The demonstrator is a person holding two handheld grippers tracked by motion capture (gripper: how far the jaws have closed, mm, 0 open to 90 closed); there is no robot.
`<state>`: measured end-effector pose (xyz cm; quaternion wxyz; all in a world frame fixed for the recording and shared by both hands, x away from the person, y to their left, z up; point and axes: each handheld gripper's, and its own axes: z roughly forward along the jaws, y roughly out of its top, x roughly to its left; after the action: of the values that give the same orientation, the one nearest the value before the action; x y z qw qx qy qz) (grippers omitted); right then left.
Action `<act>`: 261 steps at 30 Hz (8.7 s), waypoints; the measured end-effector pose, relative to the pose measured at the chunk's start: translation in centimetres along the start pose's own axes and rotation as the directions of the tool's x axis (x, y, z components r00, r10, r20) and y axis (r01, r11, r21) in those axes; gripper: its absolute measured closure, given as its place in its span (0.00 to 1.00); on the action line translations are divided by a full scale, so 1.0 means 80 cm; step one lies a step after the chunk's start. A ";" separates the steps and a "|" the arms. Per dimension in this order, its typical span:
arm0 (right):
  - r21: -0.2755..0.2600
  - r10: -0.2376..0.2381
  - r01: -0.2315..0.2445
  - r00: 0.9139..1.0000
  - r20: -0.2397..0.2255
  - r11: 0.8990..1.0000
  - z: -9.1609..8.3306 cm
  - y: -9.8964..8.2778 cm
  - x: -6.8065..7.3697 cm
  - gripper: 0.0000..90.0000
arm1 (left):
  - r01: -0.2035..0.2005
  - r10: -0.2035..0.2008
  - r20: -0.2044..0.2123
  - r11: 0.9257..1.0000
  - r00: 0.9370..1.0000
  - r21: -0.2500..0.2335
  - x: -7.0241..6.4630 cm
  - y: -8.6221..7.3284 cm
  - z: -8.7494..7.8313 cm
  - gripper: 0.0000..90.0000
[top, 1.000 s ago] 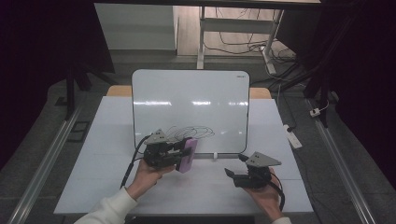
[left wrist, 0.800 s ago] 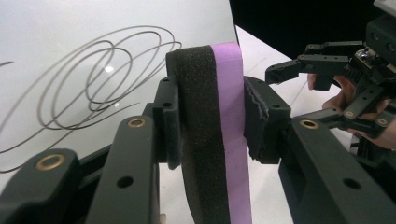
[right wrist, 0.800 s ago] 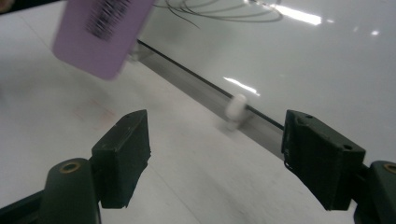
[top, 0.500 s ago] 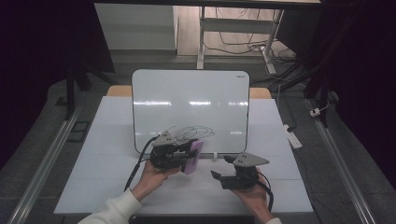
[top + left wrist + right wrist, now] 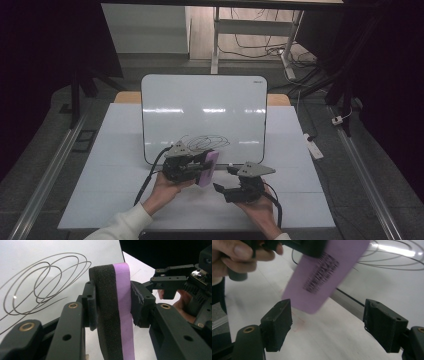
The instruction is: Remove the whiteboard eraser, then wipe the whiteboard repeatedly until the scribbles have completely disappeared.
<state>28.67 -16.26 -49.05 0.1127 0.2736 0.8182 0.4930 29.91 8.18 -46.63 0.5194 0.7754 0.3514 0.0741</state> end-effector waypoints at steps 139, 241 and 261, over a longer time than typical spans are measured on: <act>0.041 -0.026 0.007 0.877 0.480 0.999 0.032 0.075 -0.068 0.44 | 0.175 -0.143 -0.251 0.979 0.957 0.107 0.100 -0.141 -0.182 0.25; 0.064 -0.135 0.119 0.912 0.388 0.991 0.126 0.083 0.014 0.45 | 0.178 -0.146 -0.253 0.978 0.956 0.106 0.104 -0.142 -0.182 0.25; 0.012 -0.076 0.079 0.882 0.466 0.997 0.098 0.092 -0.018 0.45 | 0.179 -0.148 -0.252 0.978 0.956 0.106 0.104 -0.142 -0.182 0.24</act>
<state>35.84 -8.55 -46.62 0.3265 0.3505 0.7757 0.4110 23.80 26.74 -51.92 0.4264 0.7603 0.4793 0.1022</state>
